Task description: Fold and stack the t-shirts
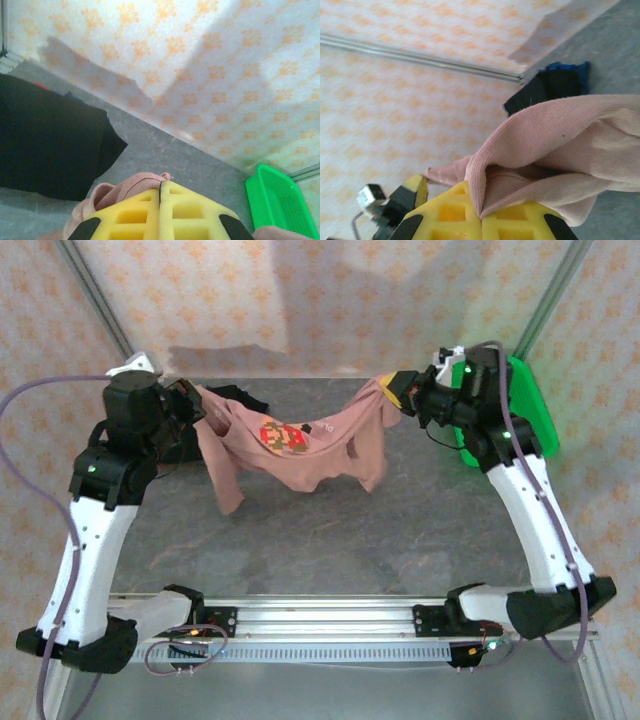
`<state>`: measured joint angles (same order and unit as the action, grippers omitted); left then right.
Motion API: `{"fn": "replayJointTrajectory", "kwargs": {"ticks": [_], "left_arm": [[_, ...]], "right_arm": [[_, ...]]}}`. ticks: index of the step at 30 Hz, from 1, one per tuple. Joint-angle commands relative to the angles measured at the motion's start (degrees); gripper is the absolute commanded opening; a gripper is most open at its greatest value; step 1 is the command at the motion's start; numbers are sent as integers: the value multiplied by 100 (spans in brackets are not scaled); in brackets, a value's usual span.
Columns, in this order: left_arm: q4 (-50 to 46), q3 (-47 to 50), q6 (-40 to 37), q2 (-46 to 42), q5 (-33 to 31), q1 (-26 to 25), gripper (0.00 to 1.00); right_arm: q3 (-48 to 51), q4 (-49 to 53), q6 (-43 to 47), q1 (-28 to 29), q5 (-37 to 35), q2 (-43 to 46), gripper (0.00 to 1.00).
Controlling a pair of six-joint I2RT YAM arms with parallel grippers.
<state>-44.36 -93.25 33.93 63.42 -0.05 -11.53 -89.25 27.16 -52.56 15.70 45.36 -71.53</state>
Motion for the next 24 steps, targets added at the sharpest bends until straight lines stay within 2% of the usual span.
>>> {"fn": "replayJointTrajectory", "kwargs": {"ticks": [1,4,7,15,19,24], "left_arm": [[-287,-341,-414,-253,23,-13,0],[-275,-303,-467,-277,194,-12,0],[-83,167,-422,-290,276,-16,0],[198,1261,-487,53,252,-13,0],[454,1532,-603,768,235,-16,0],[674,1321,-786,1990,169,-16,0]], "right_arm": [[-276,-88,-339,-6,398,631,0],[-109,11,-327,-8,403,903,0],[42,487,18,-6,207,970,0],[742,1225,614,-67,-35,404,0],[924,1304,1088,-94,-245,-645,0],[387,1277,1756,-119,-511,-2048,0]]}}
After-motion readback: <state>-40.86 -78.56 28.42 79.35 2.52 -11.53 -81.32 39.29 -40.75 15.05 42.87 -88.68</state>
